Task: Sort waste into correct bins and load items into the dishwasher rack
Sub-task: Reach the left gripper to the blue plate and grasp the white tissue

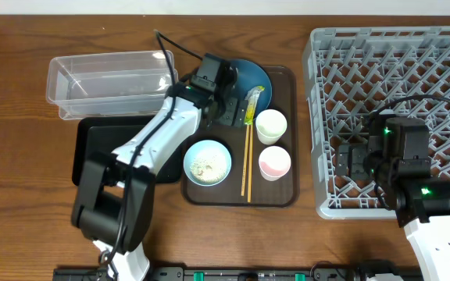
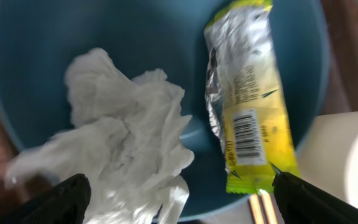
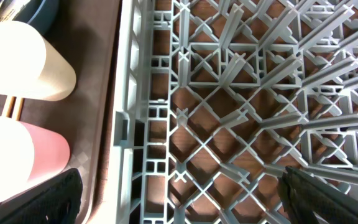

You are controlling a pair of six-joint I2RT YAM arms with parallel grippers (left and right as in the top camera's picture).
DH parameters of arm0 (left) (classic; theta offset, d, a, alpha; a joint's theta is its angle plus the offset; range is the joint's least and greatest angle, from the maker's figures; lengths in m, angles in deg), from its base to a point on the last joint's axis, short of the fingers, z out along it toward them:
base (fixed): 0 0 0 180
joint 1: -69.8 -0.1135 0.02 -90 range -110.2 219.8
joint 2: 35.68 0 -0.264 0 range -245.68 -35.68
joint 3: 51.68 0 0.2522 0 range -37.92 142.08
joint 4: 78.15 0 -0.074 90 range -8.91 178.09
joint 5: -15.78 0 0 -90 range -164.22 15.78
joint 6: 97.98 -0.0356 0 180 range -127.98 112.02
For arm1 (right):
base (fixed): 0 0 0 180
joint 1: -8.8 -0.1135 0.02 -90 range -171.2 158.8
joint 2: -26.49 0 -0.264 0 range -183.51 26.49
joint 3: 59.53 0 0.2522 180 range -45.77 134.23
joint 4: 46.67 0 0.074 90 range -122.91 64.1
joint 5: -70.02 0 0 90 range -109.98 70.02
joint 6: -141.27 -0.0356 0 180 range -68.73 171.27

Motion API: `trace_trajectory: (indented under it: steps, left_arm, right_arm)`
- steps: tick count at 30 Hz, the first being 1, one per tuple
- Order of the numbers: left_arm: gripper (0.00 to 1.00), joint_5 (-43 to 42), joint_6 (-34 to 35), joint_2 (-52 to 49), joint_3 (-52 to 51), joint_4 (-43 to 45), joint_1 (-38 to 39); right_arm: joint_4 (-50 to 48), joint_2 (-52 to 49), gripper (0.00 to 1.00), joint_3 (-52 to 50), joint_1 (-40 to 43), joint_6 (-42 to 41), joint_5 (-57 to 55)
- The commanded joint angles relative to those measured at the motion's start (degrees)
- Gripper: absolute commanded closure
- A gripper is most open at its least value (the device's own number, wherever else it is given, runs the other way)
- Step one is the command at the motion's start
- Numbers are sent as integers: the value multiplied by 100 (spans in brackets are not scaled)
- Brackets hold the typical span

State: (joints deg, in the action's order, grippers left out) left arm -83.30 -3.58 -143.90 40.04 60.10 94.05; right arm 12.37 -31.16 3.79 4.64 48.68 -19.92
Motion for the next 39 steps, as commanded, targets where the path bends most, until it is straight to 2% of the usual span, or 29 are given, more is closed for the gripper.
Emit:
trace_trajectory:
  steps: [1,6,11,14,17,21,26,29,34,39]
  left_arm:
    - [7,125,-72,-109,103,22,4]
    - [16,125,-72,-214,98,-13,4]
    - [42,125,-72,-247,98,-17,7]
    - [51,125,-72,-249,79,-33,4]
    - [54,125,-72,-249,4,-42,7]
    - [49,125,-72,-271,-87,-50,4]
    - [49,125,-72,-280,-87,-87,4]
    - [57,125,-72,-280,-87,-155,4]
    - [63,127,-74,-280,-87,-313,4]
    - [77,166,-74,-280,-87,-363,4]
  right_arm:
    - [2,31,1,133,-24,-55,17]
    - [17,31,1,133,-24,-55,17]
    - [17,31,1,133,-24,-52,17]
    - [15,31,1,133,-24,-55,17]
    - [15,31,1,133,-24,-55,17]
    - [13,31,1,133,-24,-55,17]
    - [17,31,1,133,-24,-55,17]
    - [20,31,1,133,-24,-55,17]
    - [17,31,1,133,-24,-55,17]
    - [15,31,1,133,-24,-52,17]
